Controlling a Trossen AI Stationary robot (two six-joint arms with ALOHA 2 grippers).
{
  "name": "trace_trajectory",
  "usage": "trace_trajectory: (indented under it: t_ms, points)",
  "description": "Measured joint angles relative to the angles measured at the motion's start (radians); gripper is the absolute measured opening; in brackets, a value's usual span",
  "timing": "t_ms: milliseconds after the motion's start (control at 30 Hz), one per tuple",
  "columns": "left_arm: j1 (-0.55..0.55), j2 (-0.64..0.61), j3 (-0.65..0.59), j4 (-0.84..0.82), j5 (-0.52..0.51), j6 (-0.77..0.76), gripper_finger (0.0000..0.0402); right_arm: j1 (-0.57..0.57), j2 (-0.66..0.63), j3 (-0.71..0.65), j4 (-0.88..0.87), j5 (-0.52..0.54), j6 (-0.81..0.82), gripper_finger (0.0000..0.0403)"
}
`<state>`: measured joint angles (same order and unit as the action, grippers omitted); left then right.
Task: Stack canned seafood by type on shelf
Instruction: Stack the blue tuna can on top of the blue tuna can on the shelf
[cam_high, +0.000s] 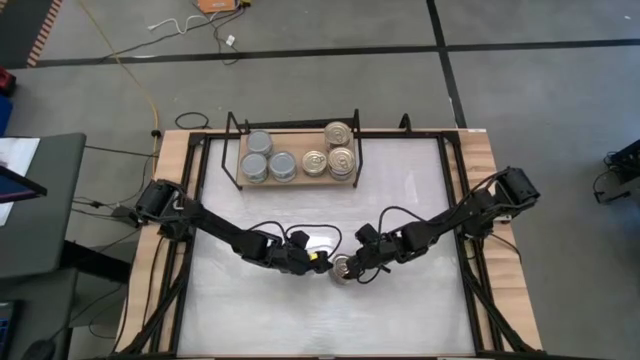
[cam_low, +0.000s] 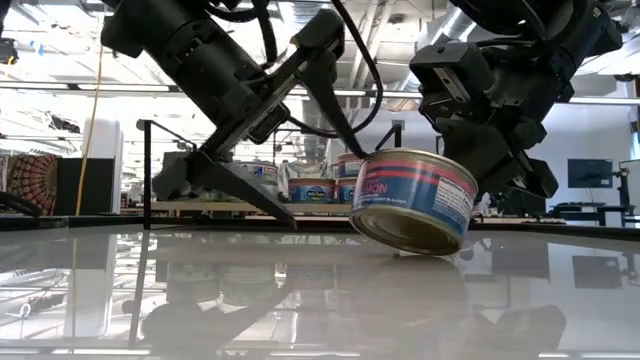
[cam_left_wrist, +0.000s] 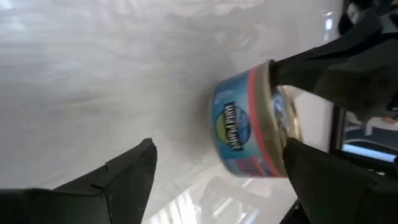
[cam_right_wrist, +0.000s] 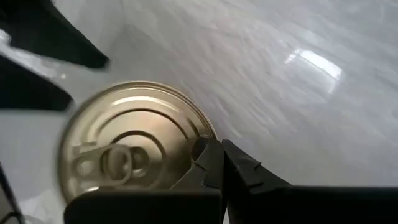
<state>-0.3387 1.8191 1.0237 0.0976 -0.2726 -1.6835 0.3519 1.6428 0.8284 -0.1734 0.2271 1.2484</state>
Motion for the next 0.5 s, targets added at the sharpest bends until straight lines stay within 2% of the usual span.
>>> trace_trajectory:
  t_ms: [300,500]
  points:
    - [-0.002,-0.098,0.0,-0.188,-0.007,-0.017,0.0334,0.008,0.003,-0.003,-0.009,-0.004,-0.001,0.0022]
    - [-0.016,-0.111,0.0,-0.05,-0.064,-0.005,0.0334,0.008,0.002,-0.003,0.019,-0.002,-0.004,0.0022]
